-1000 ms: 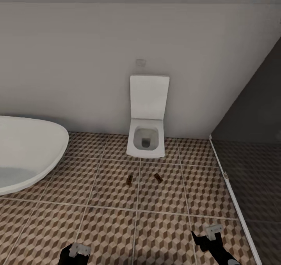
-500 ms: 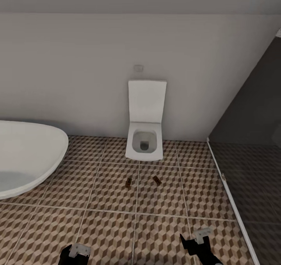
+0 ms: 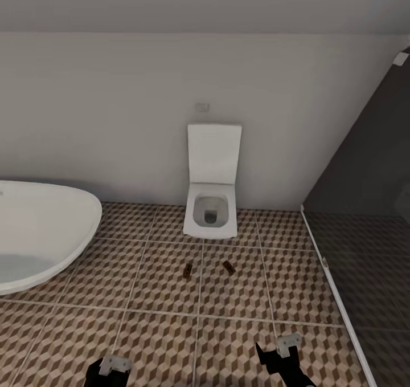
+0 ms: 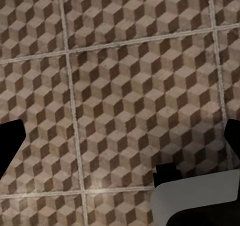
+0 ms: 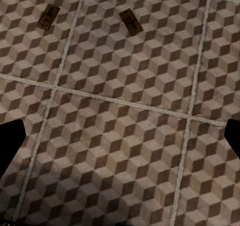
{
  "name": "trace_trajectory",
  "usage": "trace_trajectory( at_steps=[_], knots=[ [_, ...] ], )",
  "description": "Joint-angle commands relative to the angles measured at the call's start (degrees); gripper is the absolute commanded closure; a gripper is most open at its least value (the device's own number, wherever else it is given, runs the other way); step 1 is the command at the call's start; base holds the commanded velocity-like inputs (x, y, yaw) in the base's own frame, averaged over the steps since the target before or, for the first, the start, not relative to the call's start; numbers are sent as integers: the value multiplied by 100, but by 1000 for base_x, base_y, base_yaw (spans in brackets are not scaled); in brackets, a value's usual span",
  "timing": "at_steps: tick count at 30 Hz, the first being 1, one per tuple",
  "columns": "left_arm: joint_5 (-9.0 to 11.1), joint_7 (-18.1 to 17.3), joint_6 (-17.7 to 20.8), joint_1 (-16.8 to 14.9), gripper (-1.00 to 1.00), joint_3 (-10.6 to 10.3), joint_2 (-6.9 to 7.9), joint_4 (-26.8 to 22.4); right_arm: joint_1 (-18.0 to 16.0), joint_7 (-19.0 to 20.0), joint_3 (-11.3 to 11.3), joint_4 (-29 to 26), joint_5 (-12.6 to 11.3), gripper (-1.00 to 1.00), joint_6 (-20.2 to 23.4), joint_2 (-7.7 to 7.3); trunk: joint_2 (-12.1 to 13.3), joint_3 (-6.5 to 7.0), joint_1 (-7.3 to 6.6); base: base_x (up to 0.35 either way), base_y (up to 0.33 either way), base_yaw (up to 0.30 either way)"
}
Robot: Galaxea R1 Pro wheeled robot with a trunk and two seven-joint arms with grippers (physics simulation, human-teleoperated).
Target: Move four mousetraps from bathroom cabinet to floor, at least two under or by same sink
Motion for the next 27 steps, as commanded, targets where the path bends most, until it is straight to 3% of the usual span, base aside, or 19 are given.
trace_trajectory(
  at_steps=[1,27],
  knots=[
    [41,18,-11,-1,-100,-48,1,-3,-3,32,18,5,-39,-100,-18,-1,37,23,-21,0,0,0],
    [103,20,-5,-1,-100,-48,1,5,-1,18,18,5,-39,-100,-18,-6,1079,730,-592,0,0,0]
  ],
)
